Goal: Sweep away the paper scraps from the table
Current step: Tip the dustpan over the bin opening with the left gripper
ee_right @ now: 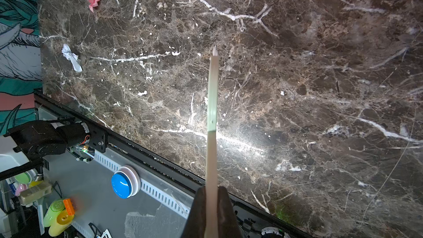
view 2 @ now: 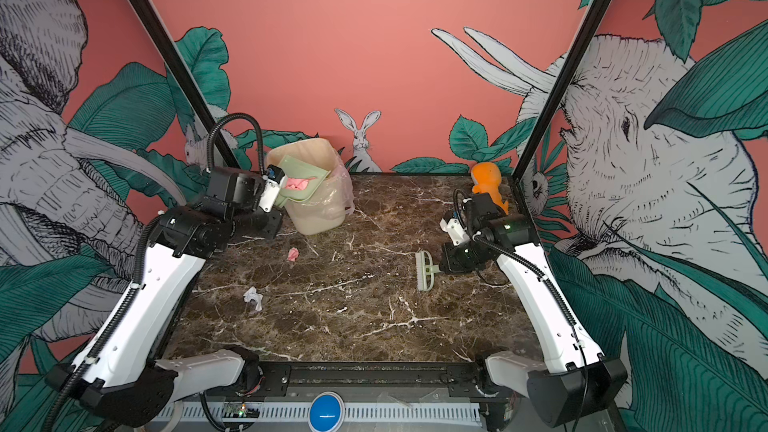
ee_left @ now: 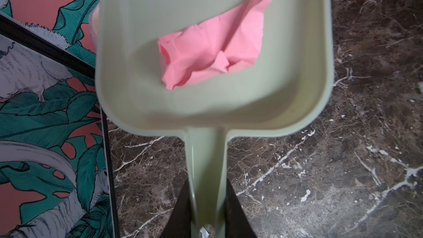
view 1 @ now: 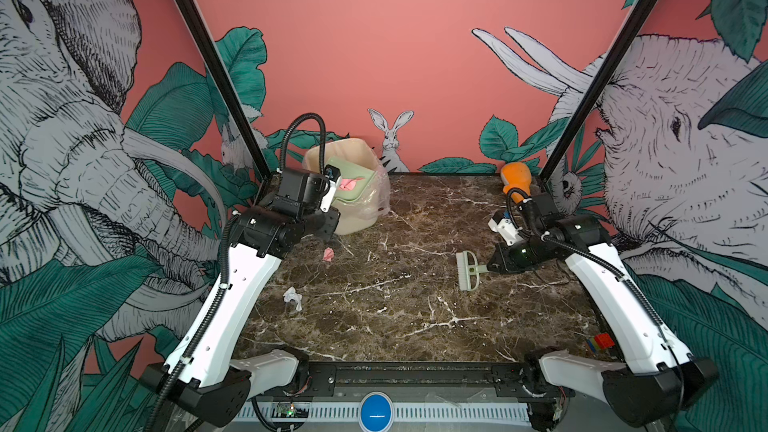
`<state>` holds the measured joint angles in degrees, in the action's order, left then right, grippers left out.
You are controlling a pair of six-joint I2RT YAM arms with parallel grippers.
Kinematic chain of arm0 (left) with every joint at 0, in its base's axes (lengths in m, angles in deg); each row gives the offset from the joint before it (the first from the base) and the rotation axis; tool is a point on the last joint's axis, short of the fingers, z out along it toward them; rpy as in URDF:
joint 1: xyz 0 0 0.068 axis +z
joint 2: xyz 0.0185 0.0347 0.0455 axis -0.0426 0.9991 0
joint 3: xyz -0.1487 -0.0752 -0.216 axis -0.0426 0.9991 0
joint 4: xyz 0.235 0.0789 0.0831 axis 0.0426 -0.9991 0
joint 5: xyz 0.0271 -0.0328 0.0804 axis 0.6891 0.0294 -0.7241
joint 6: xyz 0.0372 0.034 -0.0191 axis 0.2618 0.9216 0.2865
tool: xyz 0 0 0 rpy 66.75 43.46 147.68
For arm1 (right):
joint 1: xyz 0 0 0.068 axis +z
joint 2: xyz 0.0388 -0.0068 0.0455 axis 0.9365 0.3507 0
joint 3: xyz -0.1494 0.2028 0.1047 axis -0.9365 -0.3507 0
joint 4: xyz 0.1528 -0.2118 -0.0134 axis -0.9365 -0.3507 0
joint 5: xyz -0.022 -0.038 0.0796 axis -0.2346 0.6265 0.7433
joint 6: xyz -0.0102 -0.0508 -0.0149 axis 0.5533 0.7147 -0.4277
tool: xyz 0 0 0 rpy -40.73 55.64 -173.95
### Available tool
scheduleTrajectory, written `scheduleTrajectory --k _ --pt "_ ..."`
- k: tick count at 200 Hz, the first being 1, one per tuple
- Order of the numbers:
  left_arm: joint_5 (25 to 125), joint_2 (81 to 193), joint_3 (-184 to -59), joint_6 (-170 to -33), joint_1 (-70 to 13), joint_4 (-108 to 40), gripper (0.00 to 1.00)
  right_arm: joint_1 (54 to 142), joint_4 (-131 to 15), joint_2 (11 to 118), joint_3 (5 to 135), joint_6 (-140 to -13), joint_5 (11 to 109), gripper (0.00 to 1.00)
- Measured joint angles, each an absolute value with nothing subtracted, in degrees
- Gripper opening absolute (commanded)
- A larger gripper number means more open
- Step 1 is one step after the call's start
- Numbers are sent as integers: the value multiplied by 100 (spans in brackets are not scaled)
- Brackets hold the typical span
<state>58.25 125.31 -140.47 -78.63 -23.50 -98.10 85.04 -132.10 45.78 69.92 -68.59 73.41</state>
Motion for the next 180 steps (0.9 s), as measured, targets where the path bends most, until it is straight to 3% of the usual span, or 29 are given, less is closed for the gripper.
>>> scheduleTrajectory --k 74,180 --pt "6129 13279 -14631 -7444 -1248 -9808 3 8397 -13216 4563 6964 -6851 7358 0" --pt "5216 15158 -16532 -6294 -1198 -10215 3 8316 -13324 4568 6964 -6722 7455 0"
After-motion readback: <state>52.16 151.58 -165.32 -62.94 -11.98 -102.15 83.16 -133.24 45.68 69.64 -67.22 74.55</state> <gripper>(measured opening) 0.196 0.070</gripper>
